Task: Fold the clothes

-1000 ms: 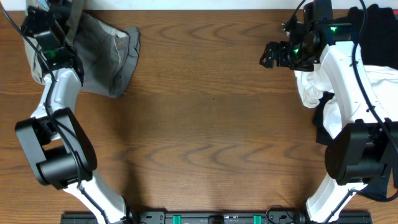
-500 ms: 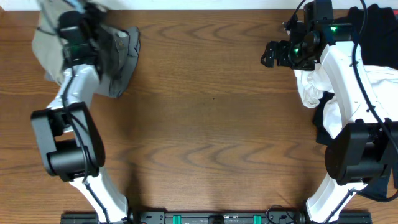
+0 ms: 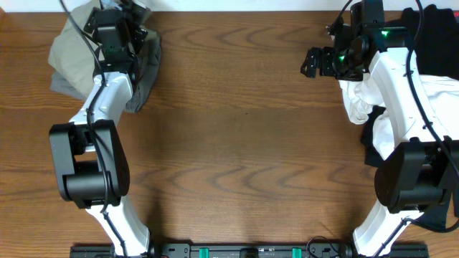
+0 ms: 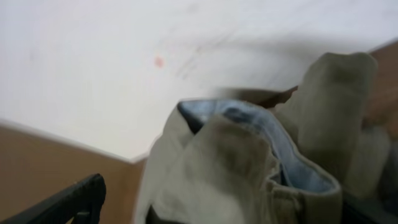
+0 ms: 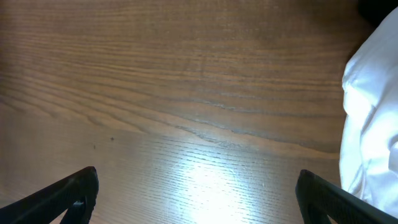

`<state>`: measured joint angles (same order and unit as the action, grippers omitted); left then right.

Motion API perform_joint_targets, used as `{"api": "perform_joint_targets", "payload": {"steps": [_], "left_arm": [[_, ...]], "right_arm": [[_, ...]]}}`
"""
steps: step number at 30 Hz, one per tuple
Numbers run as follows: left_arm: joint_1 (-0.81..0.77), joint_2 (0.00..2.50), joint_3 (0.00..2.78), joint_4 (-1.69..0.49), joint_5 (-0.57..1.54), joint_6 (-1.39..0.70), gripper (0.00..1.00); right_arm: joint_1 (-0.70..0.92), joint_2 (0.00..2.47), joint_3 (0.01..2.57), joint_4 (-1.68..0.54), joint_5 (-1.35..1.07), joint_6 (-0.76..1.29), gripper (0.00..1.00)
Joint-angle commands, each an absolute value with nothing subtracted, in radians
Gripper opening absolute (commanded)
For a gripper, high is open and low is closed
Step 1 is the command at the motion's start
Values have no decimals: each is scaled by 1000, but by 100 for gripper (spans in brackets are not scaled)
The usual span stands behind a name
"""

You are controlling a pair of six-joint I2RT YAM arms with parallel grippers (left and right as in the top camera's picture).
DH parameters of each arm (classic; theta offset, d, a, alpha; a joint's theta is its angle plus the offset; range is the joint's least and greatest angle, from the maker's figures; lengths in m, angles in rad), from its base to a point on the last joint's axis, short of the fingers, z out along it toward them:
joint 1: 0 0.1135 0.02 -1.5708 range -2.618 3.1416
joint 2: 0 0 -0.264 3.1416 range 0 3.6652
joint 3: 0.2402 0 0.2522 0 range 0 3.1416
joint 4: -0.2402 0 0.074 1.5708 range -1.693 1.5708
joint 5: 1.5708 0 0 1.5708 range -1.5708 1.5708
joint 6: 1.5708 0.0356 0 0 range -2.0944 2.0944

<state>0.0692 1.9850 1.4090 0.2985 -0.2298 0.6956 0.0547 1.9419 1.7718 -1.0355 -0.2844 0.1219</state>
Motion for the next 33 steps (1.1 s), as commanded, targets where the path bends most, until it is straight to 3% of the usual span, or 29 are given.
{"api": "perform_joint_targets", "payload": {"steps": [1, 7, 14, 20, 27, 33], "left_arm": [[73, 1881, 1439, 240, -292, 392, 98], [72, 1758, 1439, 28, -147, 335, 98], [93, 1744, 1438, 19, -119, 252, 98], [202, 1824, 1438, 189, -119, 41, 98], [258, 2027, 1438, 502, -120, 39, 98], [260, 2226, 1438, 610, -124, 39, 98]], "right_arm": [[67, 1949, 1771, -1036, -281, 111, 99], [67, 1949, 1771, -1037, -281, 111, 99], [67, 1949, 1771, -1037, -280, 110, 99], [67, 1949, 1771, -1040, -280, 110, 99], [67, 1949, 1771, -1041, -280, 110, 99], [83, 1949, 1771, -1045, -279, 110, 99]]}}
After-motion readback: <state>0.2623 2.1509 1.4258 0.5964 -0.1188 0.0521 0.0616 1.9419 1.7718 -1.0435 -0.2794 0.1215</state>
